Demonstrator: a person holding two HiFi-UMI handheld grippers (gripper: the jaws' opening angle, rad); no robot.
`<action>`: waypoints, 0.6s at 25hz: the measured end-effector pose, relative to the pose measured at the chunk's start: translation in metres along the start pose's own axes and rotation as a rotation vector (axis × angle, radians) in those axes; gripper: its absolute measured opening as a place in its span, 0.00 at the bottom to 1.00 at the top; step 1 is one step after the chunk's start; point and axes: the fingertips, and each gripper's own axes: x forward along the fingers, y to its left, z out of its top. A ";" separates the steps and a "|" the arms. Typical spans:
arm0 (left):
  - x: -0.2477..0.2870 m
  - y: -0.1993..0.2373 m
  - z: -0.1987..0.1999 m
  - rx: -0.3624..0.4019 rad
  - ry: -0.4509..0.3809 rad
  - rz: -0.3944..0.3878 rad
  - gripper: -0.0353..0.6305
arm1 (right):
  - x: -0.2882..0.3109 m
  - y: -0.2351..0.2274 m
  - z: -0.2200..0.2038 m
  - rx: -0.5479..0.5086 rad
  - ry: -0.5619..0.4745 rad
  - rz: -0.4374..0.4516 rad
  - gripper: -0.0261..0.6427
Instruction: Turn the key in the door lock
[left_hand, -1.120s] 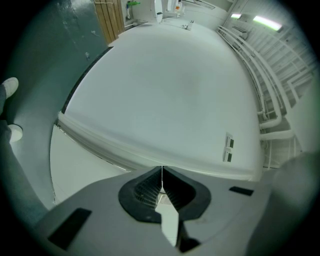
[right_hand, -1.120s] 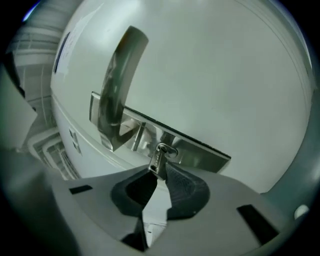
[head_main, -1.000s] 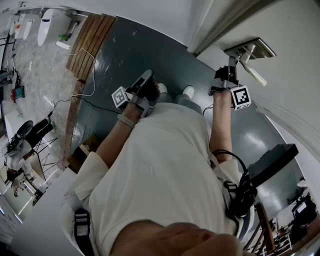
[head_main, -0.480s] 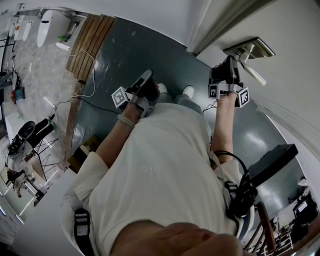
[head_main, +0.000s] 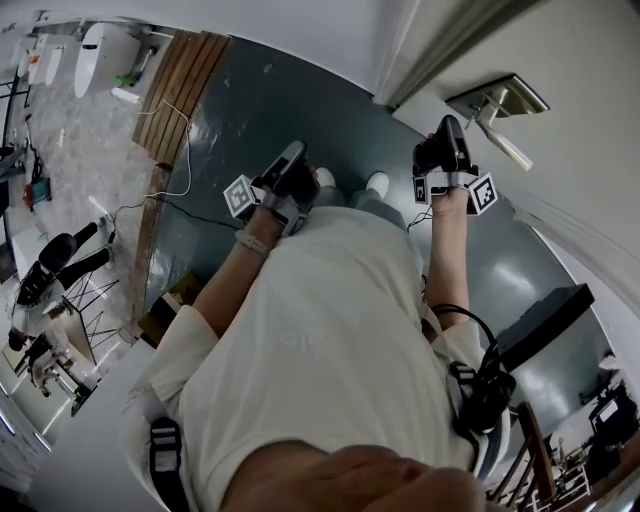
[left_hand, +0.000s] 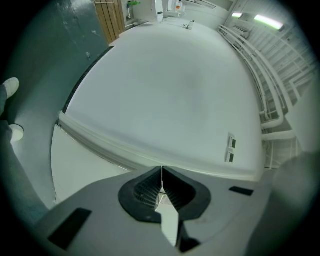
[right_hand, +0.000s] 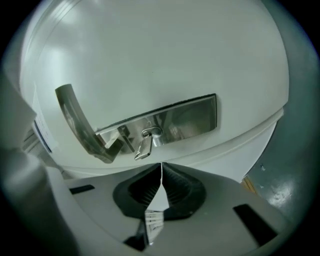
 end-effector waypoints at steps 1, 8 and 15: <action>0.001 0.000 -0.001 0.000 0.009 -0.001 0.07 | -0.001 0.004 -0.005 -0.042 0.032 -0.001 0.07; 0.007 -0.036 -0.022 0.146 0.189 -0.020 0.07 | -0.001 0.059 -0.086 -0.742 0.298 -0.093 0.07; 0.042 -0.090 -0.079 0.629 0.552 -0.095 0.07 | 0.000 0.088 -0.165 -1.528 0.551 -0.204 0.07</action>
